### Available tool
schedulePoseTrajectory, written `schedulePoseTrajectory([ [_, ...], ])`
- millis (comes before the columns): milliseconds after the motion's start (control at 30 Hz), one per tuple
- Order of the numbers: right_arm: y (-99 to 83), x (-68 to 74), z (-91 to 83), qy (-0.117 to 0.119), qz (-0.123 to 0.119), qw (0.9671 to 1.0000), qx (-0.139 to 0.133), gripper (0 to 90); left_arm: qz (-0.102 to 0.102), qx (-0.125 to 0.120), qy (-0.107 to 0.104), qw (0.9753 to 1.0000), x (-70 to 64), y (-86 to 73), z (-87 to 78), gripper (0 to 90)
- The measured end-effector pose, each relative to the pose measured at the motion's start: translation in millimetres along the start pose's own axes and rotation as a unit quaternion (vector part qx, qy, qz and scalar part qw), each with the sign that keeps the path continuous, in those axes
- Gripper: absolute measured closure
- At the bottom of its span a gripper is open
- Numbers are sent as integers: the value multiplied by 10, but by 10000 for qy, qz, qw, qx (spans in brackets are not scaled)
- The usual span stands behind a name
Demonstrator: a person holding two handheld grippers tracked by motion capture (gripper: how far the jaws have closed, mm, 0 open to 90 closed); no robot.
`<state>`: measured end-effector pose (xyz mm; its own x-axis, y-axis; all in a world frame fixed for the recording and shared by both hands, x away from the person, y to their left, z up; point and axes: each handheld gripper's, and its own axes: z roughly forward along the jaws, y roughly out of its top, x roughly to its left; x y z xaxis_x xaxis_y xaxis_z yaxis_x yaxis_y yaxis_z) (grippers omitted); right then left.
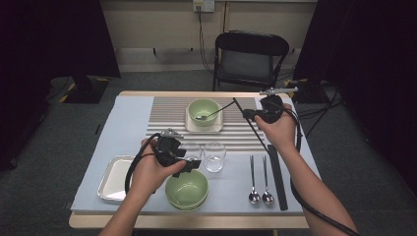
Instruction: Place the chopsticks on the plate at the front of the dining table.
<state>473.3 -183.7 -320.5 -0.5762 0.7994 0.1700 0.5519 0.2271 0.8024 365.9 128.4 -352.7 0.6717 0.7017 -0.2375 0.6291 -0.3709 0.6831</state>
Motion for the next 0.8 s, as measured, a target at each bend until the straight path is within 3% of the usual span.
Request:
schedulePoseTrajectory([
  [200,52,83,21,69,-56,9999,-67,866,115,74,-36,9999,-44,33,36,306],
  [800,102,221,83,281,-36,9995,-167,866,210,74,-165,9996,-158,79,137,306],
])
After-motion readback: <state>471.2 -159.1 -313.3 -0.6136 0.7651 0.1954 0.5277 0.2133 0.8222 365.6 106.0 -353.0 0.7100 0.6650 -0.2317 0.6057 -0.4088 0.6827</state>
